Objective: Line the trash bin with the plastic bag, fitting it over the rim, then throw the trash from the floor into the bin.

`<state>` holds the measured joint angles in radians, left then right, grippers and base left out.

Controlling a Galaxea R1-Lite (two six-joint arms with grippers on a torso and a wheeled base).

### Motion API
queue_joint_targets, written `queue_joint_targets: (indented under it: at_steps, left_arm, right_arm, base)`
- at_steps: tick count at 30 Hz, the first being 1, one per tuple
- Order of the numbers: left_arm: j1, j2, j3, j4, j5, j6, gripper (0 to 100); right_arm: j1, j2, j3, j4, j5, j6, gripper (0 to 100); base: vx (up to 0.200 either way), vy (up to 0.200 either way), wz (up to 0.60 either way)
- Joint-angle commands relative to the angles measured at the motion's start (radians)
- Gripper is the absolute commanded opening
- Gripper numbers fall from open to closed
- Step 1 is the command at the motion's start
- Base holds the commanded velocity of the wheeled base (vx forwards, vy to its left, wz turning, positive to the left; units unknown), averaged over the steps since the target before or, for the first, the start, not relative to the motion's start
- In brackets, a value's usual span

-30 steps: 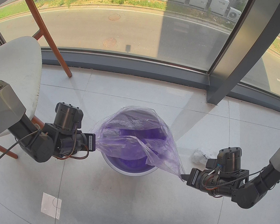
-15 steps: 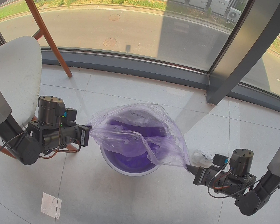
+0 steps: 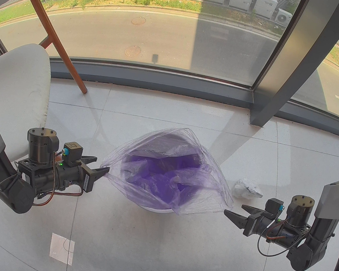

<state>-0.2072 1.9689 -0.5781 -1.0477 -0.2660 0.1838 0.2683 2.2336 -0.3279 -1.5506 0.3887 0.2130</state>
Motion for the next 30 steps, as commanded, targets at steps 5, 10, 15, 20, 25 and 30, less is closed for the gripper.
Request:
queue_joint_targets:
  at_steps: [5,10,15,20,25,30]
  left_arm:
    - [0.006,-0.108,0.004,0.001,-0.045,-0.211,100]
    - [0.009,-0.255,-0.055,0.12,-0.093,-0.408,100]
    - [-0.023,-0.436,-0.089,0.383,-0.182,-0.612,100]
    - [-0.147,-0.567,-0.082,0.747,-0.202,-0.811,100]
    - [-0.164,-0.475,-0.207,0.91,-0.188,-1.032,100]
    - [-0.212,-0.348,-0.256,0.931,-0.079,-1.11,100]
  right_arm:
    - [0.0,-0.069,0.052,-0.006,0.009,0.201,100]
    - [0.015,-0.132,0.145,-0.006,0.007,0.313,100]
    - [0.014,-0.14,0.204,-0.006,-0.002,0.312,100]
    - [0.014,-0.134,0.213,-0.006,-0.037,0.312,100]
    - [0.017,-0.131,0.213,-0.006,-0.073,0.312,100]
    - [0.015,-0.135,0.234,-0.008,-0.08,0.312,100]
  base:
    - [0.0,0.0,0.0]
    - [0.0,0.0,0.0]
    - [0.0,0.0,0.0]
    - [0.0,0.0,0.0]
    - [0.0,0.0,0.0]
    - [0.0,0.0,0.0]
